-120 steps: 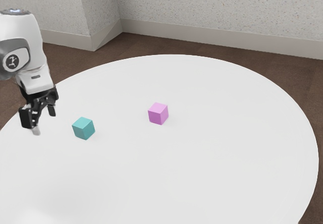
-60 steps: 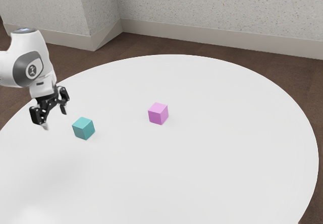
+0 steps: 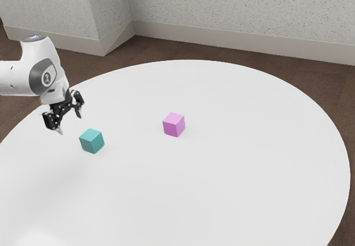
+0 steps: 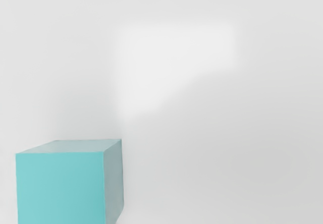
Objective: Pick up the blue block with one arm, and put the blue block on the pink block with one arm
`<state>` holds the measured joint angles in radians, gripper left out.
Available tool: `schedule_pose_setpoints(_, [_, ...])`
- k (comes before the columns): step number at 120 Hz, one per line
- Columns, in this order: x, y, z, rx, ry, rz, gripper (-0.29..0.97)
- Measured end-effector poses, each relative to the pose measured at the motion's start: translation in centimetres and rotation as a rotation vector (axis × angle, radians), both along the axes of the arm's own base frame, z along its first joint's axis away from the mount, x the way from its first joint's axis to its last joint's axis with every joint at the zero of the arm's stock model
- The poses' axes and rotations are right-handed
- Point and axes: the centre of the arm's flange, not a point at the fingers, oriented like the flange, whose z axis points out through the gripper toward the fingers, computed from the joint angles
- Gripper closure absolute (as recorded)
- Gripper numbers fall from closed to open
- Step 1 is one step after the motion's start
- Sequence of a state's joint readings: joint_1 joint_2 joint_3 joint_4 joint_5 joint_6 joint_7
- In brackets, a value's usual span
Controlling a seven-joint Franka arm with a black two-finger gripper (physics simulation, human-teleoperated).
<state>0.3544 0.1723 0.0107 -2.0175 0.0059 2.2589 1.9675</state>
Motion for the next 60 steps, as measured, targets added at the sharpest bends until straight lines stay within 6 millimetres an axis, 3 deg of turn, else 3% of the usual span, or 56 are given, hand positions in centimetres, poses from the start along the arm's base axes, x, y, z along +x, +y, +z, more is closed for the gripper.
schedule_pose_setpoints(40, [3.8, 1.9, -3.1, -0.017, -0.003, -0.028, 0.00])
schedule_pose_setpoints(60, [4.3, 3.8, -4.7, -0.041, -0.003, 0.000, 0.00])
